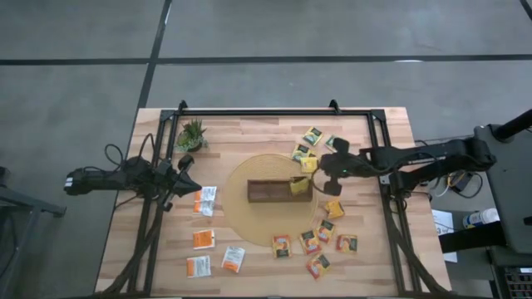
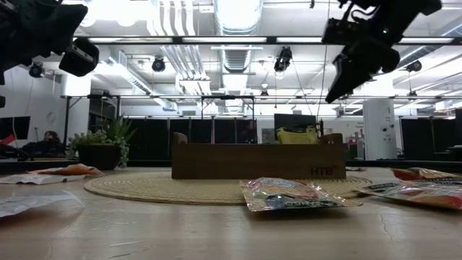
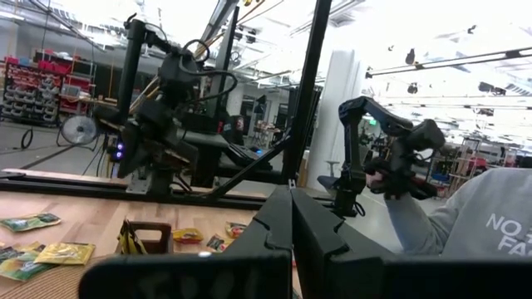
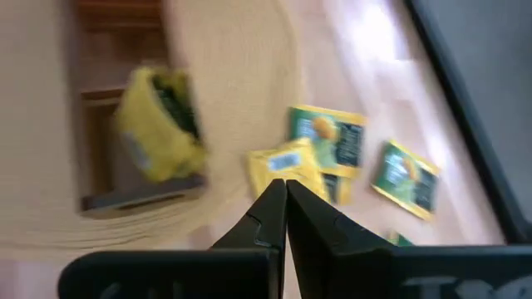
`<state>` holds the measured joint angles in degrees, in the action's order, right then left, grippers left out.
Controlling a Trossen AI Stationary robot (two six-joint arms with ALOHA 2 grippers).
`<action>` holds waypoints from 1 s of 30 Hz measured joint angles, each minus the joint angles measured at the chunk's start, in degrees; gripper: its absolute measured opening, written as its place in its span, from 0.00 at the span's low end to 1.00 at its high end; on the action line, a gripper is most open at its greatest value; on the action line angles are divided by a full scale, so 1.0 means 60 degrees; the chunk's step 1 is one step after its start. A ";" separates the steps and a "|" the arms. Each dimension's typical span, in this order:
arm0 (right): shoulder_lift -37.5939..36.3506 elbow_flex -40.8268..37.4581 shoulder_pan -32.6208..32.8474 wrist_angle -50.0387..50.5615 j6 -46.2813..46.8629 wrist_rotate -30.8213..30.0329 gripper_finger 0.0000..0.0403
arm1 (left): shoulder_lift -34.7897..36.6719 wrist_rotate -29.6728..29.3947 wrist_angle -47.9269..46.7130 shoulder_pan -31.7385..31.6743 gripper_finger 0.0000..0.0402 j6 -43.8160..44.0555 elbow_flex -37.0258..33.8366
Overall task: Pick & Place Tea
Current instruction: Put the yellow tea bag into the right of the wooden organizer
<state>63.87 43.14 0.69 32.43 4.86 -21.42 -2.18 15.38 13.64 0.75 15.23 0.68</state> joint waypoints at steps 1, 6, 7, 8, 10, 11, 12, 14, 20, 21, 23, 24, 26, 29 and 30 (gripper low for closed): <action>-0.0138 -0.0091 -0.0015 -0.0014 0.0145 -0.0230 0.02 | 0.0002 -0.0003 -0.0005 0.0003 0.00 0.0000 0.0002; -0.0663 -0.0497 -0.0415 -0.0008 0.0523 -0.0497 0.02 | 0.0000 -0.0003 -0.0002 0.0004 0.00 0.0003 0.0002; -0.0728 -0.0552 -0.0534 0.0020 0.0577 -0.0498 0.02 | 0.0001 -0.0002 -0.0002 0.0001 0.00 0.0003 0.0001; -0.0782 -0.0581 -0.0655 0.0040 0.0643 -0.0497 0.02 | 0.0002 -0.0003 -0.0005 0.0004 0.00 0.0002 -0.0001; -0.0889 -0.0676 -0.0881 0.0050 0.0696 -0.0477 0.02 | -0.0002 -0.0004 -0.0002 0.0004 0.00 0.0003 -0.0002; -0.0919 -0.0737 -0.0963 0.0068 0.0694 -0.0474 0.02 | 0.0001 0.0000 -0.0002 0.0004 0.00 0.0003 0.0002; -0.0926 -0.0795 -0.1043 0.0062 0.0684 -0.0470 0.02 | 0.0002 -0.0004 -0.0005 0.0004 0.00 0.0003 0.0002; -0.0936 -0.0926 -0.1194 0.0085 0.0634 -0.0457 0.02 | 0.0002 -0.0004 -0.0002 0.0002 0.00 0.0002 0.0002; -0.0939 -0.1128 -0.1584 0.0094 0.0603 -0.0423 0.10 | 0.0000 -0.0003 -0.0005 0.0000 0.00 0.0001 0.0000; -0.0939 -0.1143 -0.1602 0.0140 0.0614 -0.0416 0.12 | 0.0002 -0.0004 -0.0002 0.0000 0.00 0.0003 0.0002; -0.0936 -0.1153 -0.1628 0.0293 0.0686 -0.0361 0.17 | 0.0002 -0.0001 -0.0003 0.0004 0.00 0.0001 0.0000; -0.0939 -0.1160 -0.1628 0.0362 0.0740 -0.0355 0.20 | 0.0000 -0.0002 -0.0005 0.0003 0.00 0.0001 0.0000; -0.0939 -0.1160 -0.1628 0.0496 0.0878 -0.0348 0.25 | 0.0002 0.0000 -0.0002 0.0002 0.00 0.0000 0.0002; -0.0936 -0.1170 -0.1627 0.0679 0.1138 -0.0117 0.34 | -0.0002 -0.0001 -0.0005 0.0004 0.00 0.0002 -0.0001; -0.0937 -0.1179 -0.1628 0.0679 0.1206 0.0064 0.37 | 0.0000 -0.0002 -0.0002 0.0003 0.00 0.0002 0.0001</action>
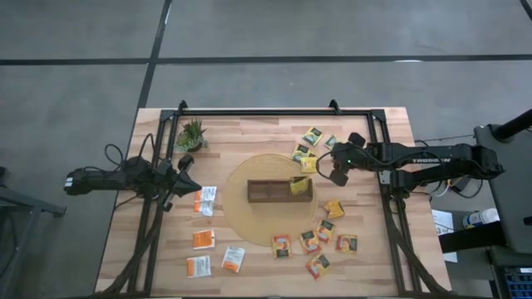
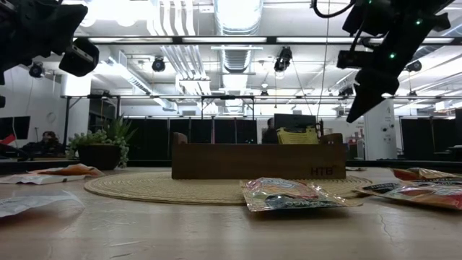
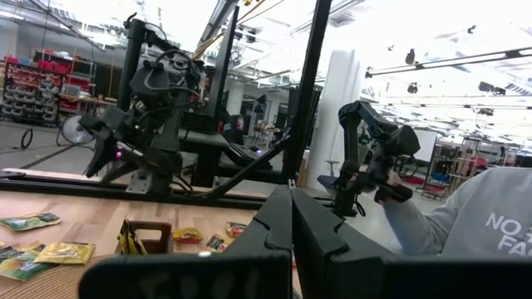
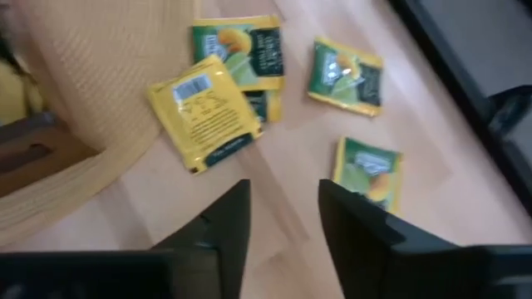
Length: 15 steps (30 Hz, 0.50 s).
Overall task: Pick & Place Tea
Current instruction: Put the yellow tea bag into the right of the wooden organizer
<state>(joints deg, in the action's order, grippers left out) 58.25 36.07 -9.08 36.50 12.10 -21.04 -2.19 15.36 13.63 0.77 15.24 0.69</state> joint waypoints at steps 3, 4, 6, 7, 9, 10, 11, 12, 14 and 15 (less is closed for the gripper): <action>0.0001 -0.0017 0.0011 -0.0005 0.0148 0.0370 0.46 | 0.0002 -0.0002 0.0000 0.0000 0.00 -0.0002 -0.0003; 0.0001 -0.0017 0.0011 -0.0005 0.0171 0.0371 0.49 | 0.0000 -0.0002 -0.0003 -0.0001 0.00 -0.0002 0.0000; 0.0001 -0.0017 0.0000 -0.0009 0.0171 0.0338 0.54 | 0.0002 -0.0001 -0.0001 0.0000 0.00 0.0002 -0.0001; 0.0001 -0.0021 0.0000 -0.0016 0.0155 0.0313 0.56 | 0.0001 -0.0002 0.0000 0.0000 0.00 -0.0001 -0.0003; 0.0001 -0.0025 0.0004 -0.0048 -0.0074 0.0273 0.60 | 0.0000 0.0000 0.0000 0.0000 0.00 0.0000 0.0000; 0.0001 -0.0025 0.0009 -0.0061 -0.0251 0.0270 0.62 | 0.0002 0.0002 0.0000 0.0000 0.00 0.0002 -0.0003; 0.0001 -0.0025 0.0011 -0.0070 -0.0456 0.0266 0.63 | -0.0001 0.0002 0.0000 -0.0003 0.00 -0.0002 0.0000; 0.0001 -0.0025 0.0011 -0.0066 -0.0668 0.0266 0.64 | -0.0001 -0.0001 0.0000 0.0000 0.00 -0.0002 0.0000; 0.0001 -0.0014 0.0011 -0.0068 -0.1089 0.0262 0.66 | 0.0001 0.0000 0.0000 -0.0001 0.00 -0.0001 -0.0001; 0.0001 -0.0014 0.0011 -0.0071 -0.1215 0.0262 0.66 | 0.0002 0.0000 -0.0002 0.0000 0.00 -0.0002 0.0000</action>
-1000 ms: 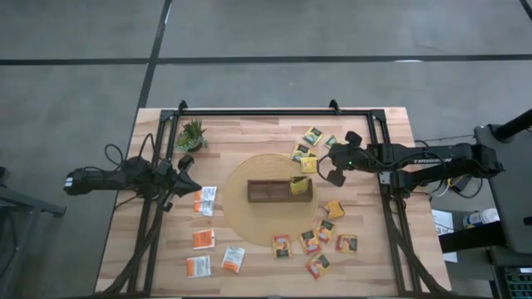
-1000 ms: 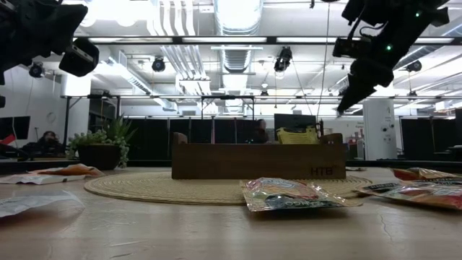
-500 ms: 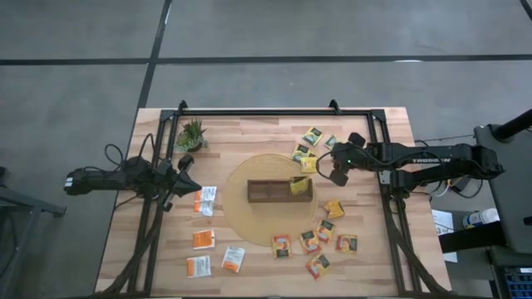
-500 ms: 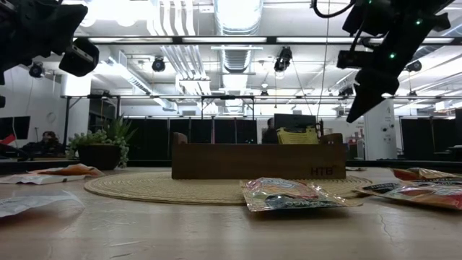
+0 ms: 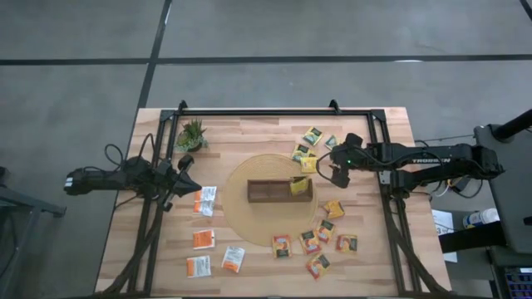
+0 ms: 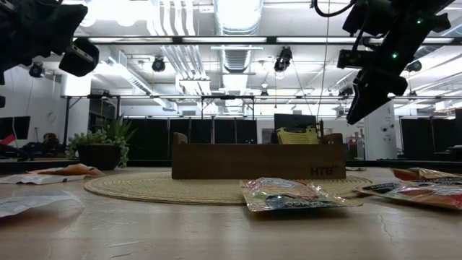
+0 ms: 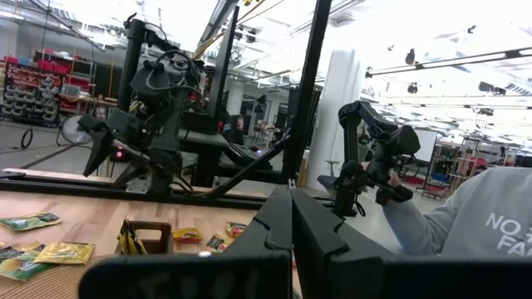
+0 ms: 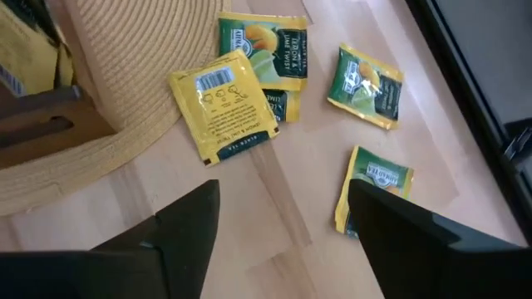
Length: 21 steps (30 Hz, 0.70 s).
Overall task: Pick & Place Tea
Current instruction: Put the yellow tea bag into the right of the wooden organizer
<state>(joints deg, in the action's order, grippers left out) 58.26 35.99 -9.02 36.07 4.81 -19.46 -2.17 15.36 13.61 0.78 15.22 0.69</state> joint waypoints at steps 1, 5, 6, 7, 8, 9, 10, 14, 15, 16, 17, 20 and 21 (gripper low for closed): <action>0.0000 0.0000 0.0000 -0.0006 -0.0114 0.0000 0.66 | -0.0002 0.0000 0.0001 0.0000 0.00 0.0002 -0.0002; 0.0000 0.0000 -0.0004 -0.0261 -0.0363 -0.0007 0.66 | -0.0003 -0.0001 -0.0001 -0.0001 0.00 0.0001 0.0000; 0.0000 0.0000 -0.0004 -0.0396 -0.0296 -0.0017 0.65 | 0.0000 0.0002 0.0002 0.0000 0.00 0.0001 -0.0001; 0.0000 0.0003 -0.0004 -0.0537 -0.0252 -0.0076 0.65 | -0.0002 -0.0001 0.0000 -0.0002 0.00 0.0003 0.0000; 0.0000 0.0004 -0.0001 -0.0673 -0.0171 -0.0277 0.64 | 0.0000 -0.0001 0.0001 -0.0002 0.00 0.0000 0.0000; 0.0000 0.0004 0.0000 -0.0817 -0.0043 -0.0623 0.64 | -0.0004 -0.0001 0.0002 0.0000 0.00 0.0004 0.0000; 0.0000 0.0007 0.0000 -0.0951 0.0132 -0.1077 0.63 | 0.0000 0.0002 0.0002 0.0000 0.00 0.0003 0.0000; -0.0011 0.0048 -0.0076 -0.1188 0.0669 -0.2934 0.61 | -0.0002 0.0001 0.0002 -0.0004 0.00 0.0002 -0.0002; -0.0011 0.0109 -0.0116 -0.1183 0.0685 -0.3134 0.60 | 0.0000 -0.0001 0.0002 -0.0003 0.00 0.0002 0.0000; -0.0011 0.0205 -0.0169 -0.1180 0.0700 -0.3189 0.60 | -0.0004 0.0002 -0.0001 -0.0003 0.00 0.0004 0.0000; -0.0011 0.0311 -0.0211 -0.1183 0.0710 -0.3202 0.59 | 0.0000 -0.0001 0.0002 0.0000 0.00 0.0004 0.0000; -0.0011 0.0652 -0.0262 -0.1173 0.1145 -0.3268 0.57 | -0.0002 0.0001 0.0000 0.0000 0.00 0.0004 0.0000; -0.0011 0.0785 -0.0272 -0.1137 0.1716 -0.3354 0.57 | -0.0003 0.0000 0.0001 0.0000 0.00 0.0002 -0.0001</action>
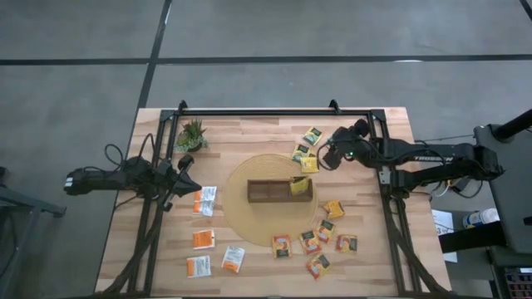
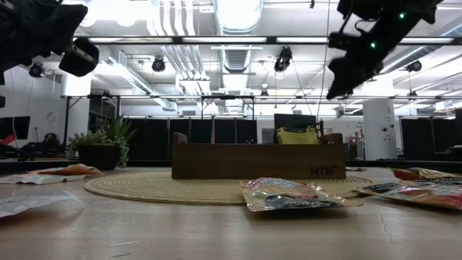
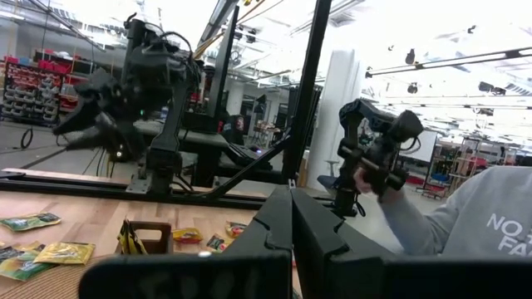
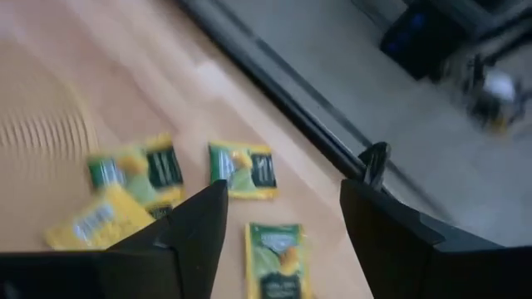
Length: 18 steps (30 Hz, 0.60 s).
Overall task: Pick & Place Tea
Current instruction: Put the yellow tea bag into the right of the wooden organizer
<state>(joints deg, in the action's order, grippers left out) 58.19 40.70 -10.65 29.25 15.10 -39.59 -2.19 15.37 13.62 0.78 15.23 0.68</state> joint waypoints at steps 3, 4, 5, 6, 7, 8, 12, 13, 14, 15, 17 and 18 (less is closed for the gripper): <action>-0.0002 0.0387 -0.0132 0.0421 0.2193 -0.0134 0.56 | 0.0003 -0.0001 0.0000 -0.0001 0.00 -0.0001 0.0001; 0.0016 0.0455 -0.0193 0.0677 0.2735 -0.0132 0.56 | 0.0002 0.0002 -0.0002 -0.0002 0.00 0.0000 0.0000; 0.0047 0.0487 -0.0246 0.0974 0.3113 -0.0111 0.56 | 0.0001 -0.0001 0.0000 0.0000 0.00 0.0001 -0.0001; 0.0099 0.0497 -0.0289 0.1222 0.3196 -0.0054 0.56 | 0.0002 0.0001 -0.0002 -0.0004 0.00 0.0002 0.0001; 0.0142 0.0500 -0.0329 0.1311 0.3014 0.0056 0.56 | 0.0002 -0.0001 -0.0002 -0.0004 0.00 0.0001 0.0001; 0.0160 0.0509 -0.0338 0.1286 0.2586 0.0105 0.56 | 0.0001 -0.0002 0.0001 0.0000 0.00 0.0000 0.0001; 0.0138 0.0722 -0.0333 0.1212 0.1304 0.0841 0.56 | -0.0001 -0.0002 0.0001 0.0000 0.00 -0.0001 0.0001; 0.0138 0.0812 -0.0336 0.1206 0.1225 0.1115 0.56 | 0.0003 0.0001 0.0001 -0.0003 0.00 -0.0001 0.0001; 0.0138 0.0912 -0.0336 0.1141 0.1221 0.1319 0.56 | 0.0001 0.0001 -0.0002 -0.0003 0.00 -0.0002 0.0001; 0.0138 0.1026 -0.0333 0.1060 0.1320 0.1479 0.56 | 0.0003 0.0000 -0.0002 -0.0004 0.00 0.0000 0.0001; 0.0135 0.1254 -0.0333 0.1036 0.1486 0.1800 0.56 | 0.0001 0.0000 0.0000 0.0000 0.00 0.0001 -0.0001; 0.0135 0.1349 -0.0333 0.1053 0.1477 0.1955 0.56 | 0.0001 0.0001 -0.0002 -0.0001 0.00 0.0001 0.0000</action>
<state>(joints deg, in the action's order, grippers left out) 59.00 48.80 -12.64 35.57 23.97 -27.86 -2.19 15.37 13.61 0.77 15.24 0.69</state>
